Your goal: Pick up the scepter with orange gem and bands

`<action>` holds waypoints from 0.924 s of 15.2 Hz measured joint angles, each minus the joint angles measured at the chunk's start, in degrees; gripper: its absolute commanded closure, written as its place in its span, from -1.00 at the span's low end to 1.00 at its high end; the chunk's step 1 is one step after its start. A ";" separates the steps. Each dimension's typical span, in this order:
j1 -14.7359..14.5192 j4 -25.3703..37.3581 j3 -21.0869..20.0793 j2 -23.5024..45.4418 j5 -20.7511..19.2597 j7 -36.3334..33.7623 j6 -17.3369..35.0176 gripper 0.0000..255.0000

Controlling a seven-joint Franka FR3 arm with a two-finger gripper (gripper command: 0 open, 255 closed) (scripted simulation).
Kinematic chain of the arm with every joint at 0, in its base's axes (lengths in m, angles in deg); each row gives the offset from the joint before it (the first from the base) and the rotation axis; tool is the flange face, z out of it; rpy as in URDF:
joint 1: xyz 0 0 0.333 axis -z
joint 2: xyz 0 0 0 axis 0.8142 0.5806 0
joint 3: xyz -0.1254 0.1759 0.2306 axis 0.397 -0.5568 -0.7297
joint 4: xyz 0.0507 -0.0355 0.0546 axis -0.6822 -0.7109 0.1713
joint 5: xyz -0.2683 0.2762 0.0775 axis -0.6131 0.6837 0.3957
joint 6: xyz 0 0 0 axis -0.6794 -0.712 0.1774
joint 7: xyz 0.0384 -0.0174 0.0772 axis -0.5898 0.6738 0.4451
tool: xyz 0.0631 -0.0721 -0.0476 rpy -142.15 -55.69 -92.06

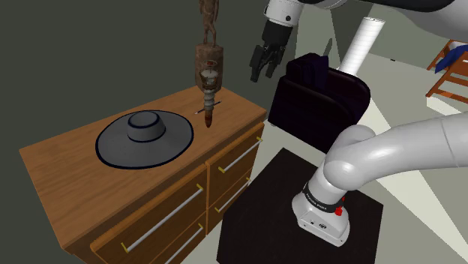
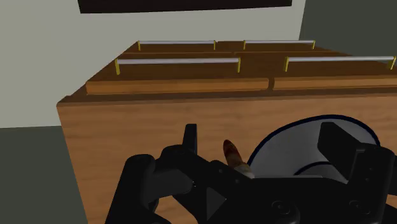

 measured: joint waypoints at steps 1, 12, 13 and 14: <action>0.00 0.00 0.00 0.00 0.00 0.00 0.00 -1.00; -1.58 22.72 -4.56 24.14 -3.46 -1.60 0.66 -1.00; -1.67 24.86 -4.88 26.13 -4.00 -1.62 0.41 -1.00; -1.83 28.34 -5.38 29.03 -4.61 -1.95 -0.27 -1.00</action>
